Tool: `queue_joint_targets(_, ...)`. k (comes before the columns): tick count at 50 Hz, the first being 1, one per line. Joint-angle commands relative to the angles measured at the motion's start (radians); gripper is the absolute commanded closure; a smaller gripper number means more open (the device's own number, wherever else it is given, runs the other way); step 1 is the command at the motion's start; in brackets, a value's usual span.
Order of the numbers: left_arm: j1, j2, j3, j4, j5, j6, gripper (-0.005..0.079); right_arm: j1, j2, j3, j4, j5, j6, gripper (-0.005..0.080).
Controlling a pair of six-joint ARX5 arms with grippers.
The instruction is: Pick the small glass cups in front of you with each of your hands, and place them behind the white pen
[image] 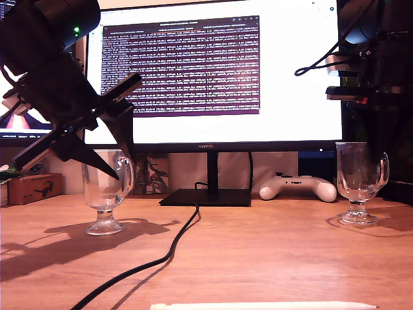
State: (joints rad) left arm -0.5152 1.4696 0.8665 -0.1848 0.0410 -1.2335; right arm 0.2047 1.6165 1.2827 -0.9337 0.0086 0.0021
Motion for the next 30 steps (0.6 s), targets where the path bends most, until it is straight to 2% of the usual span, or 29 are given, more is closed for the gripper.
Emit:
queue_joint_targets(1, 0.0, 0.017, 0.008, 0.006, 0.004, -0.005, 0.0582, 0.005, -0.004, -0.005, 0.017, -0.002, 0.001, 0.0763)
queue_joint_targets(6, 0.0, 0.017, 0.008, 0.006, 0.004, -0.005, 0.0653, 0.005, -0.004, -0.005, 0.017, -0.002, 0.001, 0.0763)
queue_joint_targets(17, 0.0, 0.017, 0.008, -0.002, 0.011, 0.005, 0.0676, 0.005, -0.004, -0.005, 0.018, -0.002, 0.001, 0.0763)
queue_joint_targets(23, 0.0, 0.017, 0.008, -0.016, 0.02, 0.016, 0.0764, 0.005, -0.004, -0.005, 0.018, -0.002, 0.001, 0.0763)
queue_joint_targets(30, 0.0, 0.017, 0.008, -0.036, 0.024, 0.059, 0.0766, 0.005, -0.004, -0.005, 0.017, -0.002, 0.001, 0.0763)
